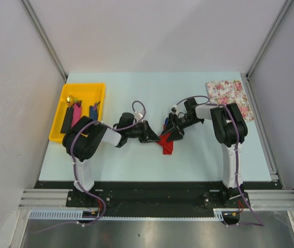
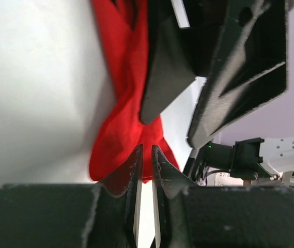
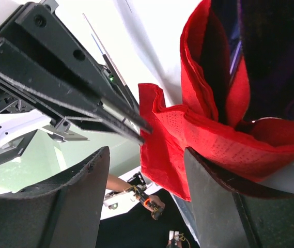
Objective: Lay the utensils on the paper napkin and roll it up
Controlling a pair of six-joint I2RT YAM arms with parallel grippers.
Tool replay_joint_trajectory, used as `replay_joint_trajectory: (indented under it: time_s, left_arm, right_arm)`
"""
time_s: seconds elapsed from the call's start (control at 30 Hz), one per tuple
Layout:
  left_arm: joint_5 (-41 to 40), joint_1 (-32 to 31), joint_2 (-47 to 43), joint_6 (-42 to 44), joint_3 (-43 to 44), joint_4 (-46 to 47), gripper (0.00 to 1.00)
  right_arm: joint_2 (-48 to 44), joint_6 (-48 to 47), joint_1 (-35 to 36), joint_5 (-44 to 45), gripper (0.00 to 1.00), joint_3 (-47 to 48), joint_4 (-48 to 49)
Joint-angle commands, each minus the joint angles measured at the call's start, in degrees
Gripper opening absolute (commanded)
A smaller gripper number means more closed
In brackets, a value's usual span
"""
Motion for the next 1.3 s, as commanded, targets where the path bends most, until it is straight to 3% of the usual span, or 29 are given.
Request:
replay_joint_trajectory:
  time_s: [0.0,0.2,0.43,0.57,0.7,0.9,1.1,1.27]
  left_arm:
    - [2.0,-0.9,-0.9,-1.8,1.9,4.9,0.17]
    - [2.5,-2.4,2.0,-3.4,4.0,7.2,0.22]
    - [-0.2,-2.8,7.4,-7.5,4.2,10.4,0.22]
    - [-2.1,-2.1,7.2,-4.9,4.1,2.8,0.18]
    - [-6.6,-1.3,6.1,2.1,4.8,-12.7,0.10]
    - [-7.0,-1.4,6.7,2.6,4.9,-14.5,0.07]
    - [-7.9,-1.9,6.4,3.8,5.4,-16.0,0.04]
    - [-8.4,-2.4,6.1,4.1,5.8,-16.8,0.04]
  right_arm:
    - [3.2,-0.9,1.7,8.0,0.66,-0.1,2.4]
    - [3.1,-0.8,1.6,8.0,0.68,-0.4,2.7]
    - [3.0,-0.8,1.5,7.8,0.68,-0.8,2.7]
    - [2.7,-1.2,1.4,7.7,0.68,-0.7,2.2]
    - [1.8,-2.3,1.1,7.6,0.67,0.0,1.2]
    - [-0.9,-3.9,0.6,6.6,0.66,2.8,-1.5]
    - [-5.1,-1.0,-0.8,4.4,0.54,6.1,-0.9]
    - [-5.3,0.7,-1.3,7.5,0.30,6.0,-0.5]
